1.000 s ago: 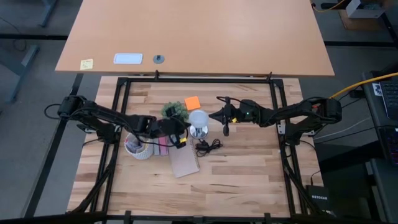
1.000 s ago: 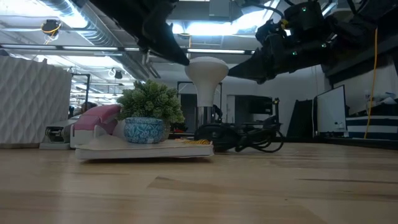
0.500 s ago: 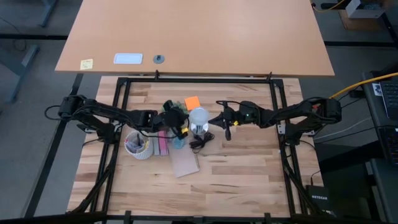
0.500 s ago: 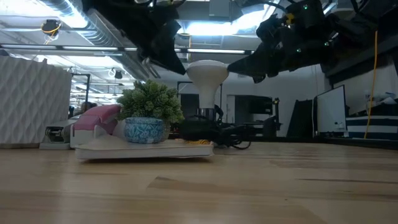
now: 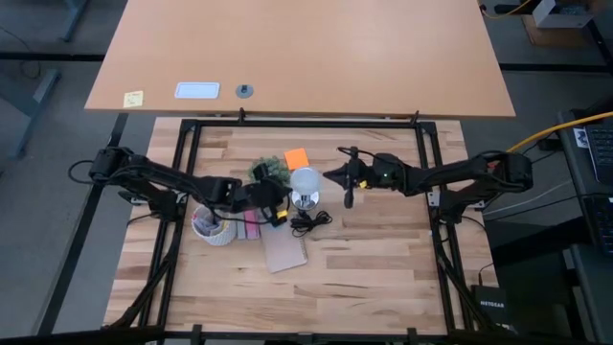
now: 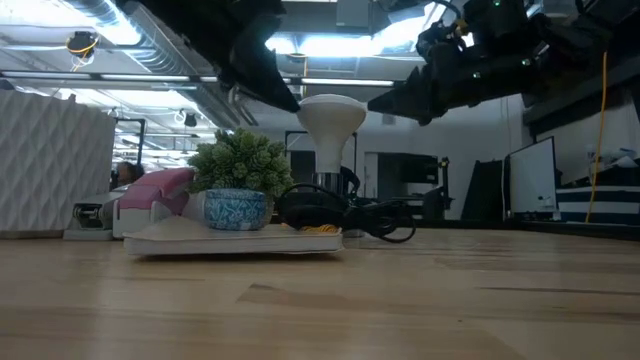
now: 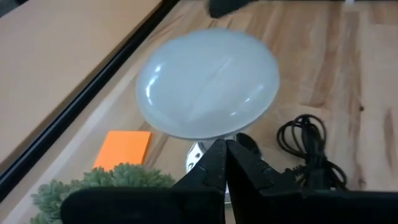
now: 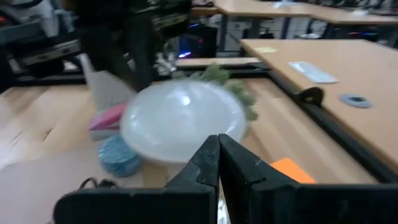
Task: Screw lightbulb
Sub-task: Insert the lightbulb into the silver lamp socket, then remove the lightbulb from the silver lamp socket
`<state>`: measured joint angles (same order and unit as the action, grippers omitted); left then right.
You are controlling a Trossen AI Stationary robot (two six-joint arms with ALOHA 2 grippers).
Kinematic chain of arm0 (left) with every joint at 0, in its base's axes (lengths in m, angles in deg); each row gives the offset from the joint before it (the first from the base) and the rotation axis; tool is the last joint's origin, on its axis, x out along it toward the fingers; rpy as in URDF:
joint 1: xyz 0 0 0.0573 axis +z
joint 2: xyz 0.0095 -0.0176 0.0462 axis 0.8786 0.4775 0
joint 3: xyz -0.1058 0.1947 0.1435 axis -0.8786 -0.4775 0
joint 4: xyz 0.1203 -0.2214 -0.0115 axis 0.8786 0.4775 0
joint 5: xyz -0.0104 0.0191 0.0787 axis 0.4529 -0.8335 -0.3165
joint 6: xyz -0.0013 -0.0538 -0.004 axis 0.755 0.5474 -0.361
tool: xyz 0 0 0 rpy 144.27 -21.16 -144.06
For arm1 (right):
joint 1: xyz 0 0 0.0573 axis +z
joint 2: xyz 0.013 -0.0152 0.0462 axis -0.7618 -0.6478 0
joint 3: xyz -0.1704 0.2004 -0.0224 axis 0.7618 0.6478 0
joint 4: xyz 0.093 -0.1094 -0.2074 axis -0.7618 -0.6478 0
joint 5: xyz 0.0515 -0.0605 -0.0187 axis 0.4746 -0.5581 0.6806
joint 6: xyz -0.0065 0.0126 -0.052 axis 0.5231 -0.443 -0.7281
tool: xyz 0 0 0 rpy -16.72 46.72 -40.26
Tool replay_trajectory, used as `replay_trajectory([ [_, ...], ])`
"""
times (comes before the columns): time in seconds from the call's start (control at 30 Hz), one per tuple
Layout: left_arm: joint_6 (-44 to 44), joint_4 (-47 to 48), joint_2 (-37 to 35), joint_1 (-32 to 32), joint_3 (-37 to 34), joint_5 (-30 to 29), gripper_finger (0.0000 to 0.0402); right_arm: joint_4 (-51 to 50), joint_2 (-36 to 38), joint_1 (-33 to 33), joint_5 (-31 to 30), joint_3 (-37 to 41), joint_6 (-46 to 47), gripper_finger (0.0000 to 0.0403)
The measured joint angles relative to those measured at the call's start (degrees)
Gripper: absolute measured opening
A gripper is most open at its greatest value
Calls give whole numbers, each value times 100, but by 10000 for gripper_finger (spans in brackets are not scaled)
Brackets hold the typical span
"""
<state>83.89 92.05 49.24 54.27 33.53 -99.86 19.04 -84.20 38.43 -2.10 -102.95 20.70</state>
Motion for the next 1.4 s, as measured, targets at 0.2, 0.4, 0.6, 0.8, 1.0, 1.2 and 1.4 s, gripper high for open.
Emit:
replay_trajectory([
  [0.2, -122, -50, -107, -197, 2, -17, 0, -281, 370, -1, -223, 0, -1, 12],
  [0.4, -125, -61, -137, -395, 7, -17, 0, -558, 691, -1, -107, 0, 121, 12],
  [0.6, -196, -61, -139, -500, 7, -323, 0, -528, 719, -1, 651, 2, 313, 12],
  [0.8, -294, -62, -144, -487, 7, -826, 0, -521, 719, 4, 883, 2, 615, 12],
  [1.0, -282, -63, -145, -293, 7, -1047, 0, -514, 719, 377, 869, 2, 672, 12],
  [1.2, -275, -63, -145, -5, 7, -1049, 0, -511, 713, 896, -3, 4, 545, 12],
  [1.4, -250, -60, -145, 251, 7, -1047, 0, -508, 523, 1229, -871, 7, 543, 12],
])
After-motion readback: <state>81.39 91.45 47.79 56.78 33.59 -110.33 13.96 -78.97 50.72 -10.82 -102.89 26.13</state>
